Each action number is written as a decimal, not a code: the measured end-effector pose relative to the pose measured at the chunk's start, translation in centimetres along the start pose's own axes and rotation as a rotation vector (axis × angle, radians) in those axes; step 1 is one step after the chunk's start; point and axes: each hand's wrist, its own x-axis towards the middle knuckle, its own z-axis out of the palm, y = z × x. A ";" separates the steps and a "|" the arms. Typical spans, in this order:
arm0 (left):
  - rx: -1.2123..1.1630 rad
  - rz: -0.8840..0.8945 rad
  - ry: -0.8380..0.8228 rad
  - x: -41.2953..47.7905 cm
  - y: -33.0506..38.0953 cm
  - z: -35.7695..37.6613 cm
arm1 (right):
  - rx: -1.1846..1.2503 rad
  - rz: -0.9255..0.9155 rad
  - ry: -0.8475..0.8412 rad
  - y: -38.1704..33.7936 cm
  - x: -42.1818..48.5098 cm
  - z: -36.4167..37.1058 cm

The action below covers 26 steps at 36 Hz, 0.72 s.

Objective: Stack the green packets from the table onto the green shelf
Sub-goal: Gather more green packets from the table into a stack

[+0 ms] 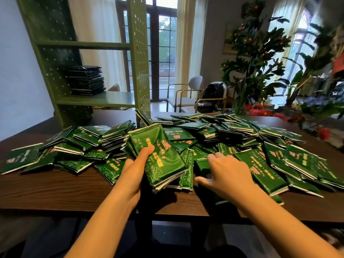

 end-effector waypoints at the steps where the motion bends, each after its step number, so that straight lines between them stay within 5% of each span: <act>1: -0.003 -0.001 0.000 0.0 0.0 0.0 | -0.006 0.005 -0.006 -0.2 0.1 0.3; 15: 0.010 -0.008 -0.021 -0.1 -0.1 -0.2 | 0.132 0.036 0.095 1.1 0.3 -0.4; 26: 0.008 0.003 -0.021 0.1 -0.3 -0.3 | 1.140 -0.036 0.285 1.3 0.4 -2.4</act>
